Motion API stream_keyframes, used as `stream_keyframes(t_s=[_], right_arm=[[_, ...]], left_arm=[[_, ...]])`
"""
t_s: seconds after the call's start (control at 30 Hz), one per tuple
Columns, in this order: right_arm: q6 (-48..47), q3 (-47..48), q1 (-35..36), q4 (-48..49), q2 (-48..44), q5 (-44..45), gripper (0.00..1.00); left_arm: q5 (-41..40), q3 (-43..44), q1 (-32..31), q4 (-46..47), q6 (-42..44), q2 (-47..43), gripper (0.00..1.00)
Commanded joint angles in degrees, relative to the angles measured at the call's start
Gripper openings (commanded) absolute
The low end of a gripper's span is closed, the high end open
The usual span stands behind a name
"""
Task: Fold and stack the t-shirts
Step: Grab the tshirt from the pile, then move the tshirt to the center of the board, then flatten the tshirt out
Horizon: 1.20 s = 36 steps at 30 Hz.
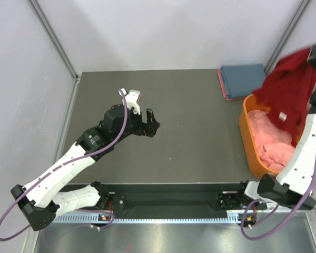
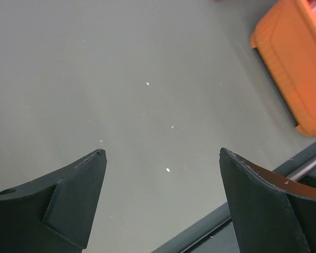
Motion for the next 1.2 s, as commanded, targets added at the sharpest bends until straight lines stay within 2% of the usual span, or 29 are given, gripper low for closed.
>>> stream_keyframes(t_s=[0.0, 0.03, 0.07, 0.1, 0.13, 0.3, 0.4, 0.43, 0.5, 0.53, 0.57, 0.6, 0.63, 0.67, 0.7, 0.83, 0.93, 1.03, 1.1, 1.17], right_arm=[[9.86, 9.70, 0.38, 14.78, -3.28, -24.94, 0.00], [14.10, 9.79, 0.46, 28.06, -3.02, -36.74, 0.00], [19.19, 8.05, 0.64, 37.33, -2.93, -40.86, 0.00], [29.16, 7.16, 2.47, 43.60, -2.76, -42.56, 0.00], [32.13, 6.98, 3.18, 49.41, -2.67, -43.01, 0.00], [32.69, 4.88, 12.65, 48.67, -2.67, -39.86, 0.00], [32.17, -4.25, 18.38, 50.61, -3.63, -39.15, 0.00], [31.64, -10.45, 19.61, 50.44, -3.98, -38.89, 0.00], [27.97, -17.86, 23.74, 48.86, -5.56, -38.01, 0.00], [25.94, -24.95, 25.32, 47.72, -5.92, -36.53, 0.00], [23.22, -27.89, 29.51, 45.79, -6.09, -35.29, 0.00], [15.80, -30.01, 31.64, 36.73, -5.49, -33.02, 0.03], [11.90, -32.38, 33.66, 32.11, -4.44, -26.82, 0.14], [6.64, -33.10, 37.17, 28.24, -1.47, -24.06, 0.22], [5.19, -33.89, 38.42, 24.98, 0.30, -22.20, 0.28], [2.64, -36.26, 39.75, 13.54, 5.33, -13.70, 0.40], [0.00, -37.50, 42.02, 10.99, 4.28, -8.92, 0.46], [-0.62, -37.85, 44.75, 7.64, 3.49, -2.53, 0.47], [0.34, -39.25, 48.18, 6.31, 2.43, 0.13, 0.47], [2.96, -43.72, 50.98, 7.53, 0.51, 2.77, 0.47]], left_arm=[[0.74, 0.47, -0.02, 3.22, -3.14, -2.07, 0.93], [1.17, 0.65, -0.11, 3.13, -3.58, -1.90, 0.93], [1.53, 1.09, -0.02, 3.22, -4.19, -1.99, 0.93], [1.88, 1.27, -0.02, 3.31, -4.55, -2.07, 0.93], [2.14, 1.44, -0.02, 3.31, -4.98, -2.33, 0.93], [1.44, 1.88, -0.02, 2.52, -5.52, -4.79, 0.93], [0.04, 1.88, -0.02, 0.60, -5.60, -6.64, 0.93], [-0.49, 1.88, -0.02, -0.29, -5.60, -6.91, 0.93], [-2.76, 1.88, -0.02, -1.96, -5.78, -8.05, 0.93], [-3.65, 1.19, -0.02, -3.44, -6.04, -8.83, 0.92], [-4.79, 0.66, -0.11, -4.07, -6.30, -9.28, 0.92], [-6.89, -0.04, -0.02, -4.60, -6.57, -9.72, 0.92], [-8.13, -1.62, -0.02, -5.38, -7.09, -10.42, 0.92], [-9.10, -2.42, -0.02, -6.00, -7.36, -10.42, 0.92], [-10.76, -2.86, -0.02, -6.62, -7.54, -10.16, 0.92], [-11.92, -3.65, 0.06, -9.87, -9.81, -5.96, 0.90], [-9.29, -5.58, 0.24, -6.72, -10.69, -2.09, 0.88], [-6.48, -7.34, 1.81, -2.76, -12.36, 3.70, 0.83], [-4.36, -7.26, 3.40, -2.58, -13.86, 7.14, 0.76], [-2.96, -7.43, 6.64, -2.32, -15.00, 10.75, 0.73]])
